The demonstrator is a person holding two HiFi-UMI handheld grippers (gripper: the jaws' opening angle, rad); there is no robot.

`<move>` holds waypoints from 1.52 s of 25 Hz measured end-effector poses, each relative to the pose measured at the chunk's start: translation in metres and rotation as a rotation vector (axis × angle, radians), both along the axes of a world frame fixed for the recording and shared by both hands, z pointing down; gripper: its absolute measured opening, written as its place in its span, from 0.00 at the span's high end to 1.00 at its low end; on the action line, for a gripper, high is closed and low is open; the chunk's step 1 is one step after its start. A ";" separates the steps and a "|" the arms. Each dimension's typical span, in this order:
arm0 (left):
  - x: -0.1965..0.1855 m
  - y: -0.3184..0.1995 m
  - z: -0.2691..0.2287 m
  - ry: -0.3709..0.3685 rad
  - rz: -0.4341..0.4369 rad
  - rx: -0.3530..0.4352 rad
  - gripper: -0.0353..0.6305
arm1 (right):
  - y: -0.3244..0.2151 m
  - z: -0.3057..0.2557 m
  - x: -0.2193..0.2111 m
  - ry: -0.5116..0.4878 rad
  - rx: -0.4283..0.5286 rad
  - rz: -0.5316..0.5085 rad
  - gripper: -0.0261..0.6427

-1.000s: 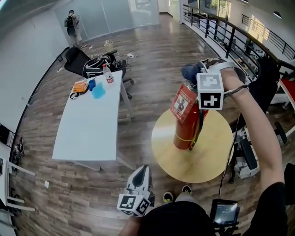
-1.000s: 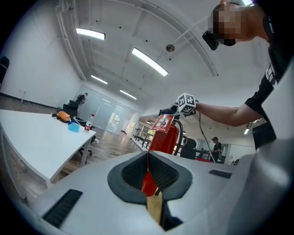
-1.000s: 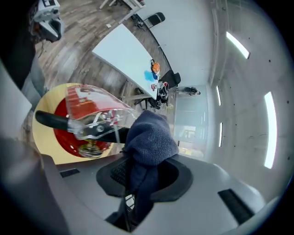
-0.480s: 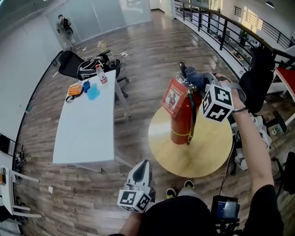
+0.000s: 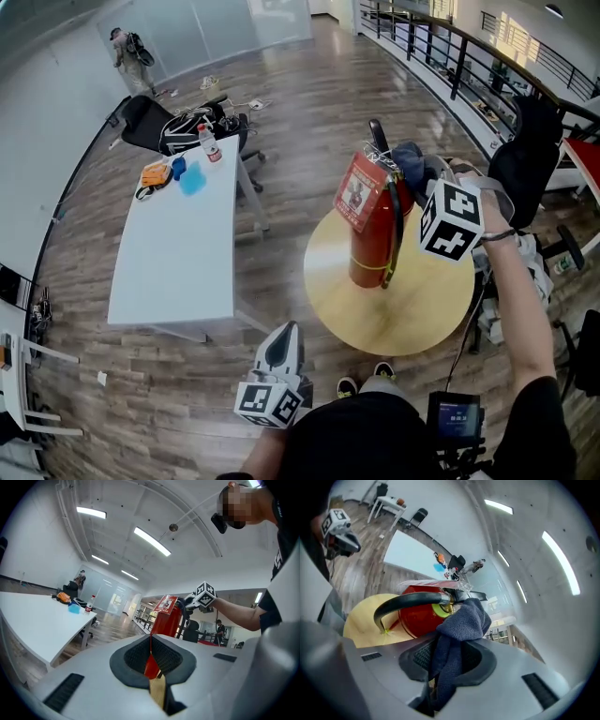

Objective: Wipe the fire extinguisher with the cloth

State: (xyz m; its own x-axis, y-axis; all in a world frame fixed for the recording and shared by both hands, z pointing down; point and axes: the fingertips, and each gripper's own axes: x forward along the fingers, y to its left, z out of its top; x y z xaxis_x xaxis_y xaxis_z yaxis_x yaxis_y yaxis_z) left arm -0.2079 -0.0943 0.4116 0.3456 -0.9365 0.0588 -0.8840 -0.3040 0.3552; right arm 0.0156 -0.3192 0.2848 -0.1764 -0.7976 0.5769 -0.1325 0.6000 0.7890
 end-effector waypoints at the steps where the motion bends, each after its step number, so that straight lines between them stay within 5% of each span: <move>1: 0.001 0.000 -0.001 0.001 0.001 -0.002 0.91 | 0.007 0.000 -0.002 0.033 0.017 -0.007 0.82; 9: 0.011 -0.007 -0.002 0.005 0.031 0.003 0.91 | 0.057 -0.015 -0.033 0.139 0.139 -0.131 0.82; 19: 0.023 -0.013 0.011 0.006 0.056 -0.027 0.91 | 0.078 0.022 -0.022 -0.043 -0.058 -0.050 0.82; 25: 0.024 -0.017 0.017 -0.006 0.058 -0.055 0.91 | 0.087 0.128 -0.010 -0.099 -0.283 0.013 0.82; 30: 0.024 -0.025 0.019 -0.031 0.059 -0.066 0.91 | 0.061 0.225 0.002 -0.135 -0.363 0.138 0.82; 38: 0.023 -0.023 0.023 -0.053 0.031 -0.096 0.91 | 0.057 0.276 0.011 -0.525 -0.391 0.359 0.82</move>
State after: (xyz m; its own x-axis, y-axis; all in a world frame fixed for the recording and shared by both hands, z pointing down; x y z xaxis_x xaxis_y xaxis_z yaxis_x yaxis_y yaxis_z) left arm -0.1848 -0.1174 0.4349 0.3687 -0.9144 0.1669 -0.8929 -0.2986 0.3369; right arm 0.0269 -0.2619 0.5613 -0.2737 -0.6115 0.7424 -0.6738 0.6728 0.3057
